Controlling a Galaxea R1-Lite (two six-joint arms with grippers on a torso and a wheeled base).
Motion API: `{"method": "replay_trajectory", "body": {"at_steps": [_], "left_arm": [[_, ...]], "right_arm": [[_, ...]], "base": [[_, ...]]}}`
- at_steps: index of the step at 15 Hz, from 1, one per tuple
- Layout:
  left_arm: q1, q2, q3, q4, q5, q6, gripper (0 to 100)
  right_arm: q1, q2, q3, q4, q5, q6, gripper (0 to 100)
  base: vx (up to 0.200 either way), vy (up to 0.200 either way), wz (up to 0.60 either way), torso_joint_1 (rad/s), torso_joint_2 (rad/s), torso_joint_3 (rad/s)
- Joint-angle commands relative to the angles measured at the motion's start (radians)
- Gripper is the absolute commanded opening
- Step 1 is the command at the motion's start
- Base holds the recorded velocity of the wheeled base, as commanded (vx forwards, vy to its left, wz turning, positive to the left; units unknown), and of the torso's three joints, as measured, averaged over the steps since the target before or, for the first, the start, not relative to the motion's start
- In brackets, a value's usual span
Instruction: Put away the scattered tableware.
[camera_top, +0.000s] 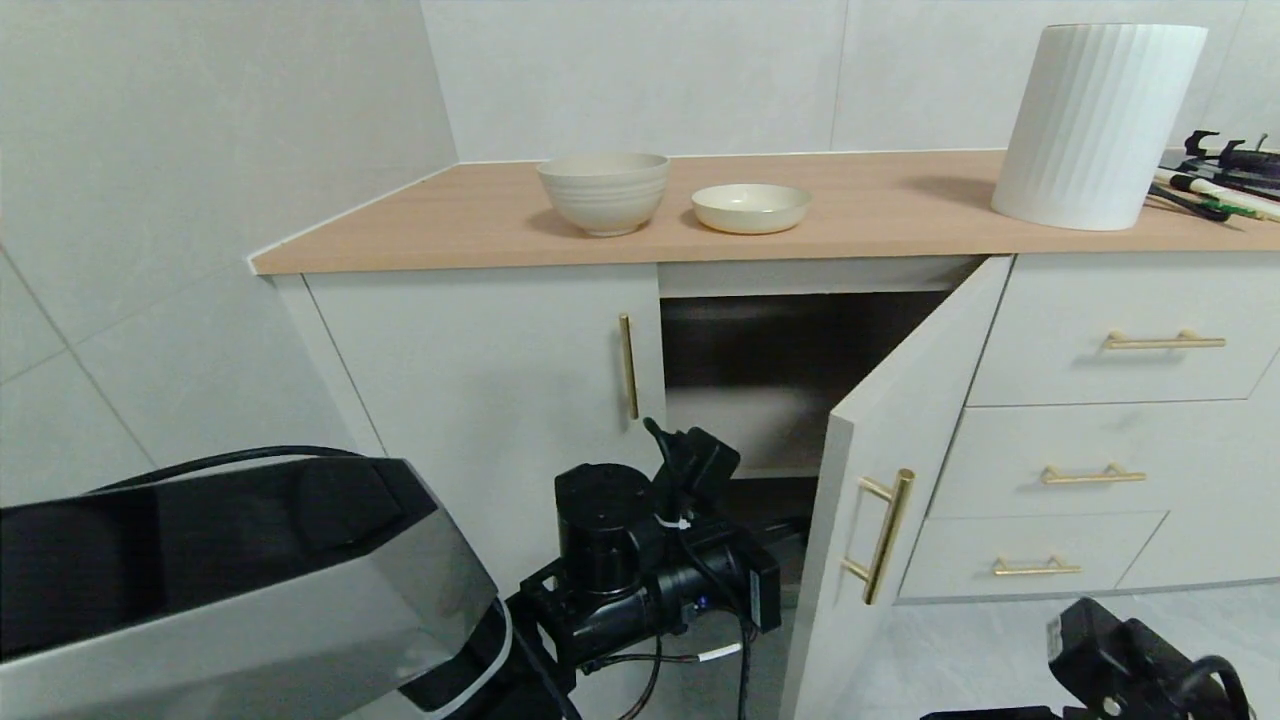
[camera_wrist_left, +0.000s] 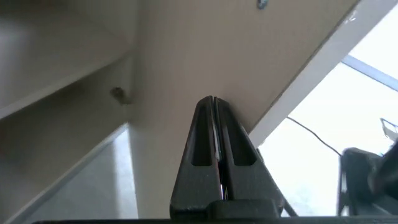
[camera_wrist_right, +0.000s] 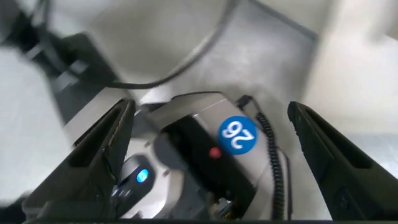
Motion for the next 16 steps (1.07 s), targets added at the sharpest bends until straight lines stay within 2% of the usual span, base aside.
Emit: {"method": "replay_trajectory", "body": {"at_steps": [1,5,7,10,13,15,16], "left_arm": [[-0.064,0.004,-0.028,0.003,0.002,0.0,0],[-0.229,0.022,-0.058,0.016,0.001,0.007,0],[-0.247,0.019,-0.046,0.014,0.002,0.006,0],[-0.141,-0.004,0.03,0.0,0.007,0.006,0],[-0.041,-0.113,0.13,0.009,0.007,0.007,0],[0.077,-0.279,0.23,0.06,0.007,0.007,0],[0.103,-0.32,0.254,0.08,0.007,0.007,0]], "right_arm": [[0.039,-0.057,0.026,0.0,0.022,-0.022,100],[0.039,-0.081,0.066,-0.003,0.106,-0.066,100],[0.039,-0.103,0.067,-0.001,0.114,-0.075,100],[0.039,-0.121,0.07,-0.001,0.115,-0.086,100],[0.021,-0.114,0.032,-0.006,0.106,-0.08,100],[-0.088,-0.083,-0.028,-0.006,0.097,-0.054,100],[-0.099,-0.08,-0.036,-0.006,0.095,-0.052,100]], "base": [[0.0,0.0,0.0,0.0,0.0,0.0],[0.0,0.0,0.0,0.0,0.0,0.0],[0.0,0.0,0.0,0.0,0.0,0.0],[0.0,0.0,0.0,0.0,0.0,0.0],[0.0,0.0,0.0,0.0,0.0,0.0],[0.0,0.0,0.0,0.0,0.0,0.0],[0.0,0.0,0.0,0.0,0.0,0.0]]}}
